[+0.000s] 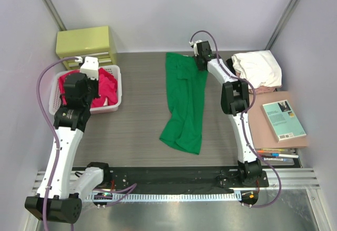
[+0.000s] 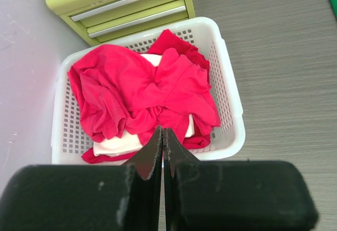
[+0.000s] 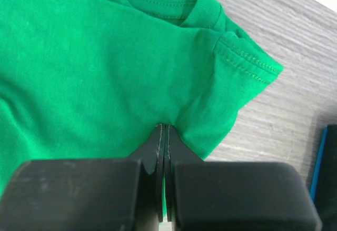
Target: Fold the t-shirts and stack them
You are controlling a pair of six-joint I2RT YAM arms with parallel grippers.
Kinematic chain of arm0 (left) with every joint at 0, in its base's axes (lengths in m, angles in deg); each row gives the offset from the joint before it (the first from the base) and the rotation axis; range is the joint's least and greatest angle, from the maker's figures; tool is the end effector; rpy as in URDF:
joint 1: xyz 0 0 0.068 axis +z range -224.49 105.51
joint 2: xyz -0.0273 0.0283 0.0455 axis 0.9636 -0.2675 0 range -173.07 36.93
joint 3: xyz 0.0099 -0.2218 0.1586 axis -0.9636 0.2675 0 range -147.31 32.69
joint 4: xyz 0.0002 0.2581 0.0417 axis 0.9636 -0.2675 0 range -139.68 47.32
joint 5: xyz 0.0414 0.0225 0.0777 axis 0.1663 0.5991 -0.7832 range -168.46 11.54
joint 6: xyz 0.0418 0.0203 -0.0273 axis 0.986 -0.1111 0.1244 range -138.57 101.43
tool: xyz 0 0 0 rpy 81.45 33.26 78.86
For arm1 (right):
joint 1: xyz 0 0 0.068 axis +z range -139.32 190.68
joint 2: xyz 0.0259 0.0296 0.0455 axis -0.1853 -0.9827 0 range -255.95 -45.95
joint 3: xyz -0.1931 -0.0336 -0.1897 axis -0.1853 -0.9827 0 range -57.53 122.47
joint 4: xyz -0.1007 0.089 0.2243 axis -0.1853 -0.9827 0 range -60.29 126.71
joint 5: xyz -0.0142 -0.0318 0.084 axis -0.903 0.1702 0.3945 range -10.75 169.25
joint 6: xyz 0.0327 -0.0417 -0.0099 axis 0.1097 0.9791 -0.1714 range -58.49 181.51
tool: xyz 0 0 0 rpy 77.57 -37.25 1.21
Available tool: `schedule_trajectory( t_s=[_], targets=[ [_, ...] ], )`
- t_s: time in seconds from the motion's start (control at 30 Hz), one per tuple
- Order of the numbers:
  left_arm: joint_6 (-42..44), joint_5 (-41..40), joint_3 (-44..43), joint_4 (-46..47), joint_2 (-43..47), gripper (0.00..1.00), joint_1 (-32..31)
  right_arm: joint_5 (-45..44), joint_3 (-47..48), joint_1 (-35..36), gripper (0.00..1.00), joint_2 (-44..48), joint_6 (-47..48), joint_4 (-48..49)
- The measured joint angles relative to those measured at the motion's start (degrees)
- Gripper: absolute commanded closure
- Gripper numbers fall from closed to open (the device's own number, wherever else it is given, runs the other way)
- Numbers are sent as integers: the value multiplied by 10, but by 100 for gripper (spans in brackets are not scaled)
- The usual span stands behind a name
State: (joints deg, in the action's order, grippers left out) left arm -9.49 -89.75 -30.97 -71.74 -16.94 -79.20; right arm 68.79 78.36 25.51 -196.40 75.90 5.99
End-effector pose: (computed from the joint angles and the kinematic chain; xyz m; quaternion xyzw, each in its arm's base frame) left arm 0.1981 -0.0094 0.3916 0.0409 0.8125 0.1021 0.5725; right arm 0.5609 0.1419 0.1627 -0.1987 0.8999 -0.0829 0.3791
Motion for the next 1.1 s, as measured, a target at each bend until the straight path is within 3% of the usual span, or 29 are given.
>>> schedule_trajectory(
  t_s=[0.27, 0.37, 0.53, 0.7, 0.83, 1.1],
  targets=[
    [-7, 25, 34, 0, 3, 100, 5, 8, -196, 15, 99, 173, -4, 37],
    [-17, 40, 47, -2, 12, 100, 6, 47, -268, 30, 99, 304, -9, 14],
    [-43, 107, 65, -16, 23, 100, 7, 122, -498, 51, 99, 609, 4, -3],
    [-63, 176, 80, -47, 0, 100, -24, 98, -697, 48, 99, 822, 37, -36],
    [-57, 205, 78, -60, -45, 100, -106, 50, -785, 45, 99, 889, 43, -69],
    [-30, 217, 17, -105, -248, 100, -282, 20, -803, 26, 99, 885, 38, -67]
  ],
)
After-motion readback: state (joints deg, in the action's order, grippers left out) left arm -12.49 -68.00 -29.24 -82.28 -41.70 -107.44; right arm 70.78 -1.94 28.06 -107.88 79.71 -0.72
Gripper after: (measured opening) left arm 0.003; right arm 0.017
